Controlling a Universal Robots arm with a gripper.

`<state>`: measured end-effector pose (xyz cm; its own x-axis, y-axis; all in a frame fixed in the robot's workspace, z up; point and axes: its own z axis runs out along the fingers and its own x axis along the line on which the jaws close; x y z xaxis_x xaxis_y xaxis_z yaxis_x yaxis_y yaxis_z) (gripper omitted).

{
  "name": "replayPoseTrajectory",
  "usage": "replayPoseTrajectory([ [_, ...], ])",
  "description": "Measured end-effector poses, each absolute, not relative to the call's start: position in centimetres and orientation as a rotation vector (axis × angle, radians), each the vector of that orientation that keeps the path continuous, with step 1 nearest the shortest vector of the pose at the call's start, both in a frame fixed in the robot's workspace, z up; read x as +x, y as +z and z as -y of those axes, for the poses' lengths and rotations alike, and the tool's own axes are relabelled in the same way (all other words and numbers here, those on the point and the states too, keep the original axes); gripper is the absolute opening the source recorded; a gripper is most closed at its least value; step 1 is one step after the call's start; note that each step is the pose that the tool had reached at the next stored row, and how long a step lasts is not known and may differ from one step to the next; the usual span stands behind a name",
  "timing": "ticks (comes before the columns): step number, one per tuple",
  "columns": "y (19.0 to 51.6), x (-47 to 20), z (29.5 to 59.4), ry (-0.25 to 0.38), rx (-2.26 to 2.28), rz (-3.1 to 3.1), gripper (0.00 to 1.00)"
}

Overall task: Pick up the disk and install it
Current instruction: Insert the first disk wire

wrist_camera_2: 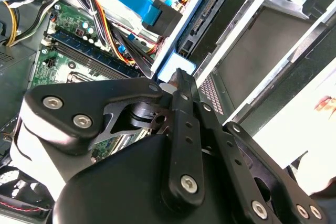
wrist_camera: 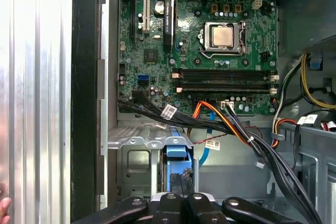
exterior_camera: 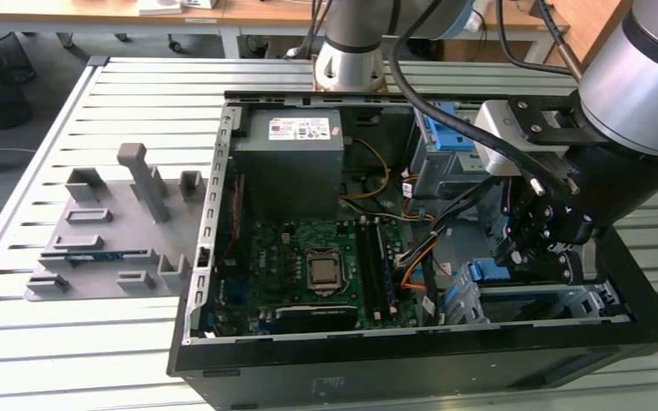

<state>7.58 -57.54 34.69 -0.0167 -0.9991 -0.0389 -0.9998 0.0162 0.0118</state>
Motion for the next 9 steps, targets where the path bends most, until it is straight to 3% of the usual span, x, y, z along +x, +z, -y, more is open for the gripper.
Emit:
replayPoseTrajectory([
  [9, 34.68, 7.64, 57.54, 0.056, -2.189, -2.225, 0.11],
])
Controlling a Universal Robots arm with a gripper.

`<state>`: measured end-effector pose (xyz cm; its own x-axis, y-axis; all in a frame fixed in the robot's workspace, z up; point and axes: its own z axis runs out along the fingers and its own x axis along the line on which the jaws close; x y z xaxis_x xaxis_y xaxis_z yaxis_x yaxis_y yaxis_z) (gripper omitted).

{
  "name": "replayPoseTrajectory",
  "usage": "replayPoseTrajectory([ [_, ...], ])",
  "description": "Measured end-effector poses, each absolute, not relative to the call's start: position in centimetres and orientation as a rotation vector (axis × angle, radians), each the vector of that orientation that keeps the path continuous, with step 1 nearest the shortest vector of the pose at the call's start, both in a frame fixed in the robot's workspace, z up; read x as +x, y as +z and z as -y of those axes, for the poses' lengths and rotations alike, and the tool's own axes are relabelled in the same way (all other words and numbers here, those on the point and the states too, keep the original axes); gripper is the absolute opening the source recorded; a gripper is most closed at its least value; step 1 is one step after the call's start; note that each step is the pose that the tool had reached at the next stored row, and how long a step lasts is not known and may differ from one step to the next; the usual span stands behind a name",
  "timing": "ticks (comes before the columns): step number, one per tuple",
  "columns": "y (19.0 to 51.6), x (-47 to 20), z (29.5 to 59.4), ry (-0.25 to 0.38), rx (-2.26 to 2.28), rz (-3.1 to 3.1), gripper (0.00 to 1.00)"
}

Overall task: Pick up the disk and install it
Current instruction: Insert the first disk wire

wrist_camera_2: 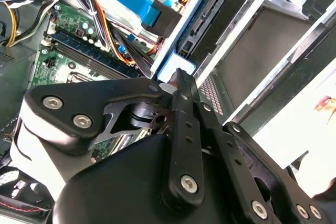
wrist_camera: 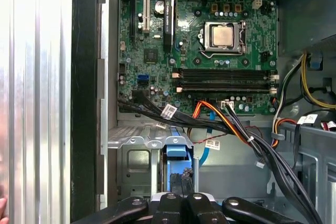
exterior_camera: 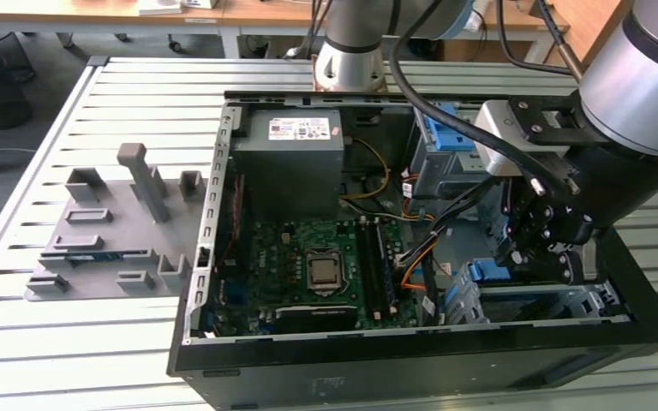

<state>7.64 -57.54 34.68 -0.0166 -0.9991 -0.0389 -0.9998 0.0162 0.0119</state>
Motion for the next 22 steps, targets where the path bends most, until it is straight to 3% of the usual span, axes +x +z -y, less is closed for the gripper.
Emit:
replayPoseTrajectory([
  [22, 35.3, 9.2, 57.5, 0.056, -2.189, -2.225, 0.11],
])
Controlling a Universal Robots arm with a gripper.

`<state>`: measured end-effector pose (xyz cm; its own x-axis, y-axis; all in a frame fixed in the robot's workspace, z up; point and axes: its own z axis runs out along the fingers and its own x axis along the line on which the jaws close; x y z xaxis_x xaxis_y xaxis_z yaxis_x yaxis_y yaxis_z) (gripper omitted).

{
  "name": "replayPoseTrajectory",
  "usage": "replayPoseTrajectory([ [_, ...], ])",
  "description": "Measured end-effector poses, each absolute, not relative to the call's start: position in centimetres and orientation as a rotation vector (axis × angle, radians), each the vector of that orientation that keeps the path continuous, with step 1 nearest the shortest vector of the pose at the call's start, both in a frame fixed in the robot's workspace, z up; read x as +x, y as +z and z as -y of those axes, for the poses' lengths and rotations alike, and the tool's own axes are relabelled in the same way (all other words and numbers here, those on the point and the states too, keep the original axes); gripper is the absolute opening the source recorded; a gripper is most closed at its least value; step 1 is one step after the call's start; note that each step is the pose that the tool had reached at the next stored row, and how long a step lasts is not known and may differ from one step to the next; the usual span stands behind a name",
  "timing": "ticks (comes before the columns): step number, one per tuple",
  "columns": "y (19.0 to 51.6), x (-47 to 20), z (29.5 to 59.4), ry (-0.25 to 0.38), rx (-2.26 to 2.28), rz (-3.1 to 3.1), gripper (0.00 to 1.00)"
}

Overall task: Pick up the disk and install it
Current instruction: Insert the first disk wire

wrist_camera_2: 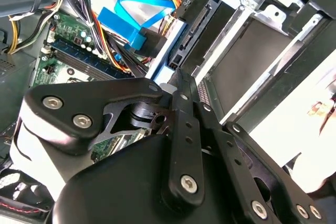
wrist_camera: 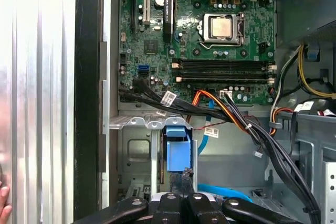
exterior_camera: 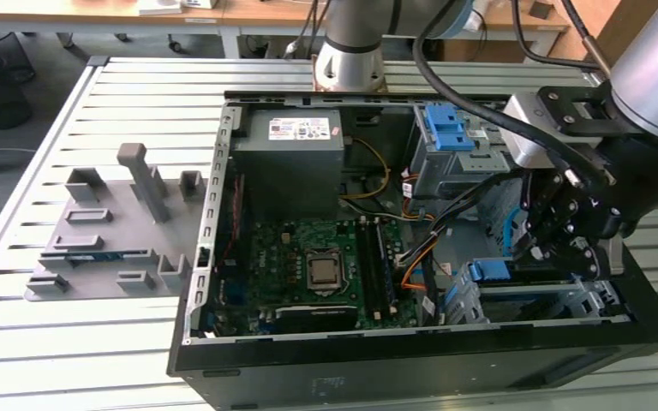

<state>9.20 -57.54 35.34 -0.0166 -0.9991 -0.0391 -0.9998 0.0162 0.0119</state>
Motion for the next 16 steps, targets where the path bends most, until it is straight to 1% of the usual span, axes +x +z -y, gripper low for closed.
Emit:
replayPoseTrajectory([
  [11, 35.4, 11.1, 57.4, 0.056, -2.189, -2.226, 0.11],
  [16, 36.2, 11.2, 57.4, 0.054, -2.187, -2.225, 0.11],
])
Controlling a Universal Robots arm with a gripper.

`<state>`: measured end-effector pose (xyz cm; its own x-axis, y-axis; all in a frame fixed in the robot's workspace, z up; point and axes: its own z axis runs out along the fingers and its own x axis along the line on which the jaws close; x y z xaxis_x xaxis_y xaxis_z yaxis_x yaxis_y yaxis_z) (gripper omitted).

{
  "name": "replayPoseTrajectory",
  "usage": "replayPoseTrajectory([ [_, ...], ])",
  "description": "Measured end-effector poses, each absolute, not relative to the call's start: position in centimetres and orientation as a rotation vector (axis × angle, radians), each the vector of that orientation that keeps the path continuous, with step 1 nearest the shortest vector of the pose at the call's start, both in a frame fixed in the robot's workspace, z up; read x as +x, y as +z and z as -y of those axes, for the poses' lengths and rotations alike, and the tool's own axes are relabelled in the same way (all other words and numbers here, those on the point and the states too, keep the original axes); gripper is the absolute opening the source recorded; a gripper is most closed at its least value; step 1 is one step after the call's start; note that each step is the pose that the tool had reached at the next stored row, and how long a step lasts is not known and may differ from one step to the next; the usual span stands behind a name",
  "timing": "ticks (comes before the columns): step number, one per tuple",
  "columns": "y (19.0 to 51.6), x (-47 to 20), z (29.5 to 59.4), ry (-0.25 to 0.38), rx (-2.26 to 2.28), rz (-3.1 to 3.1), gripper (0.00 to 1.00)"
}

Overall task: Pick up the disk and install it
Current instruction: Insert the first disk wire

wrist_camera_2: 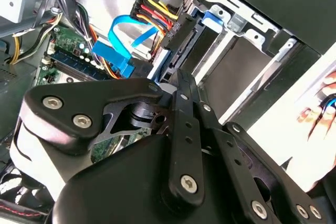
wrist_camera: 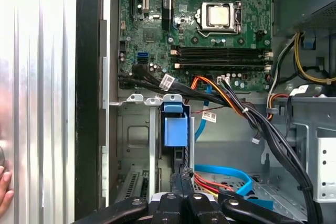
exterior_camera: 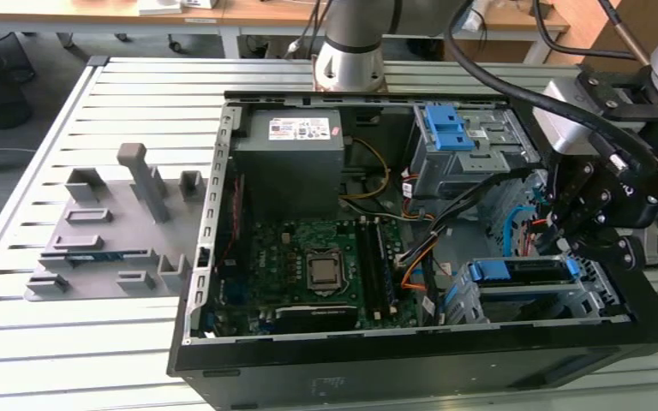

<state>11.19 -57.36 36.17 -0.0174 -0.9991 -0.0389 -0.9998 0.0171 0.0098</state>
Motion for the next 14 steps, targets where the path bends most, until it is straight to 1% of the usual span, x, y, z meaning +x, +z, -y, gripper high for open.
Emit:
replayPoseTrajectory([
  [14, 37.0, 12.3, 57.0, 0.048, -2.182, -2.226, 0.11],
])
